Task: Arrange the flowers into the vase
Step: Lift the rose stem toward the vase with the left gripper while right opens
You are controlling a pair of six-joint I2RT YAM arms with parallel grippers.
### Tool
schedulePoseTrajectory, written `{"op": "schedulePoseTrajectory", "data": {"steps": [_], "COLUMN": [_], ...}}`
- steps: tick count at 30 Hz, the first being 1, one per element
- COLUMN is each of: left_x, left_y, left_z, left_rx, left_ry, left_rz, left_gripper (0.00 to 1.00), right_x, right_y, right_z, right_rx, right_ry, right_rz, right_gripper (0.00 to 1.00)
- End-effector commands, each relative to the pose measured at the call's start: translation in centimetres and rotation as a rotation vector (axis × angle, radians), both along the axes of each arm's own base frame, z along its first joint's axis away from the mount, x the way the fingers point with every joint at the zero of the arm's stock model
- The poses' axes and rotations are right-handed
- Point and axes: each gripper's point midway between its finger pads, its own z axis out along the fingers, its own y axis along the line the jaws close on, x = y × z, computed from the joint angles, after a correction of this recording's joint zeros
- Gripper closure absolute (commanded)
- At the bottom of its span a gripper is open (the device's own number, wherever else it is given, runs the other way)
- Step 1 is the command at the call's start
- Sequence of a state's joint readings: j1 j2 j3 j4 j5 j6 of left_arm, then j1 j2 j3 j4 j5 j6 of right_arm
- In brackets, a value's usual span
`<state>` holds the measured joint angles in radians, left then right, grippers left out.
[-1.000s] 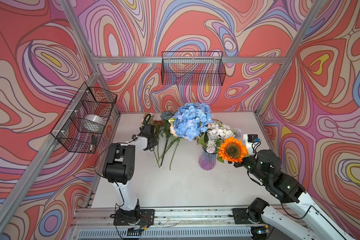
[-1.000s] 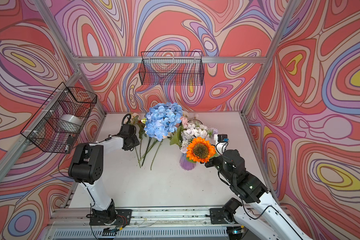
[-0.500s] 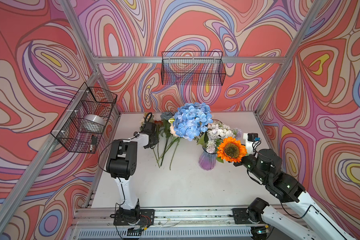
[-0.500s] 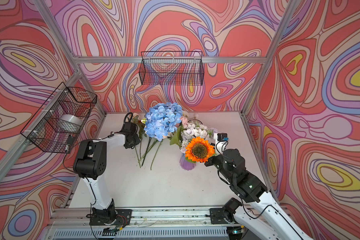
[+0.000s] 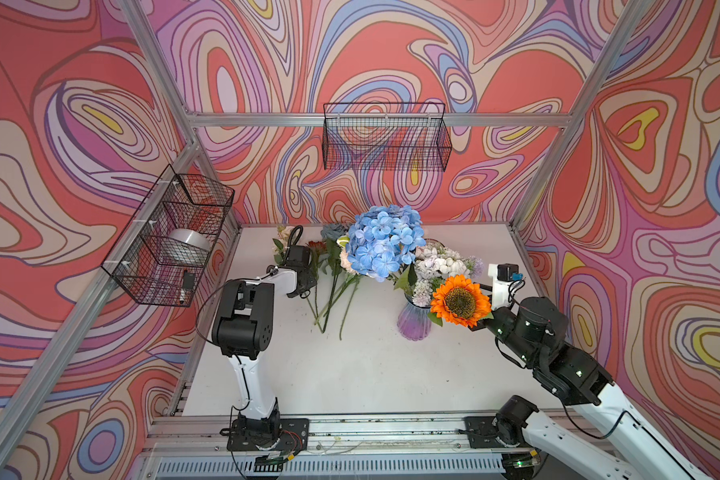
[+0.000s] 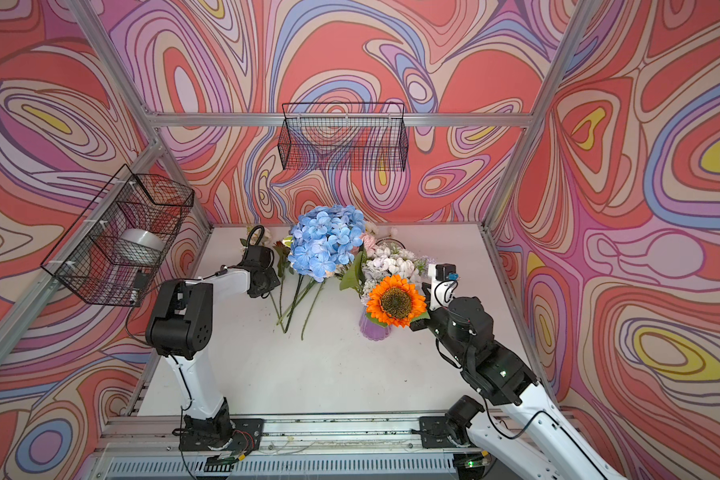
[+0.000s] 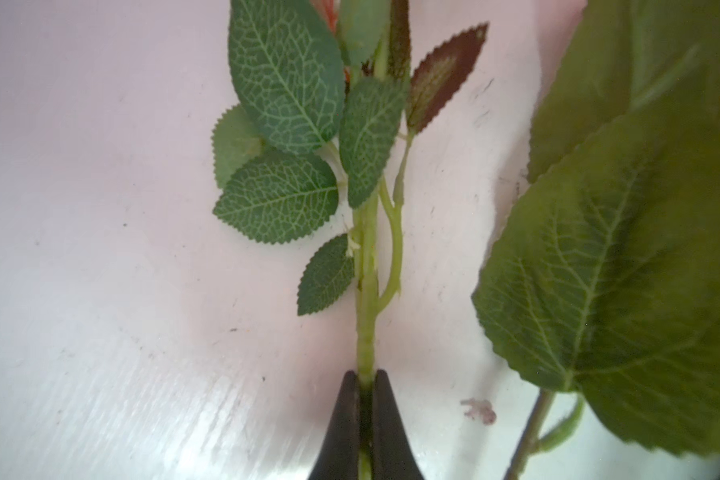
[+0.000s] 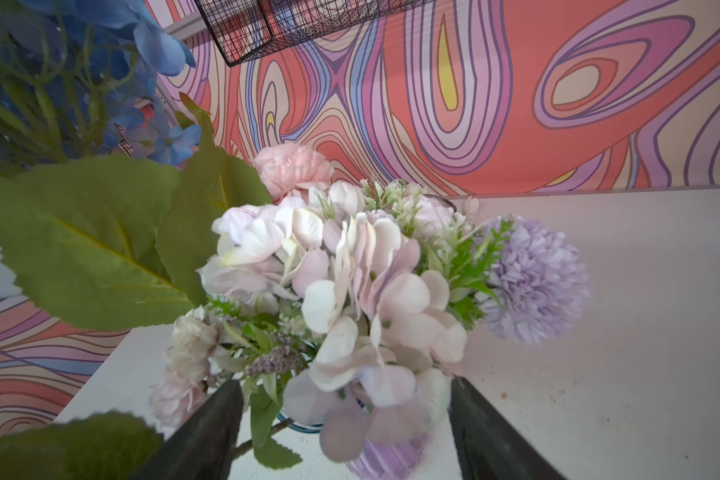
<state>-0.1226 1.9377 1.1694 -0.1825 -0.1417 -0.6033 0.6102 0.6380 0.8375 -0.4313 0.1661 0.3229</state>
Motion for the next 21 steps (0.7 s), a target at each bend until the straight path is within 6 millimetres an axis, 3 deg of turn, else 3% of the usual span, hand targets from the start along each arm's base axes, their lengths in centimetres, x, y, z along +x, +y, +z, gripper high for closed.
{"op": "schedulePoseTrajectory", "data": {"steps": [1, 5, 8, 17, 21], "left_x": [-1.3, -2.7, -3.7, -6.4, -8.6], "left_y": [0.5, 0.2, -0.2, -2.1, -4.2], "left_z": [-0.2, 1.3, 3.6, 15.0, 19.2], "left_rx": [-0.002, -0.035, -0.074, -0.122, -0.118], "left_ry": [-0.016, -0.107, -0.190, -0.527, -0.654], "left_rz": [0.020, 0.006, -0.007, -0.061, -0.111], "left_gripper": [1.00, 1.00, 1.00, 1.00, 1.00], "right_x": [-0.3, -0.6, -0.9, -0.8, -0.4], "right_y": [0.2, 0.3, 0.0, -0.1, -0.5], "right_z": [2.4, 3.3, 4.2, 7.1, 5.9], "right_rx": [0.034, 0.041, 0.037, 0.017, -0.045], "right_ry": [-0.072, -0.089, -0.100, -0.152, -0.086], "right_rz": [0.024, 0.037, 0.035, 0.033, 0.007], "right_gripper": [0.21, 0.21, 0.21, 0.21, 0.22]}}
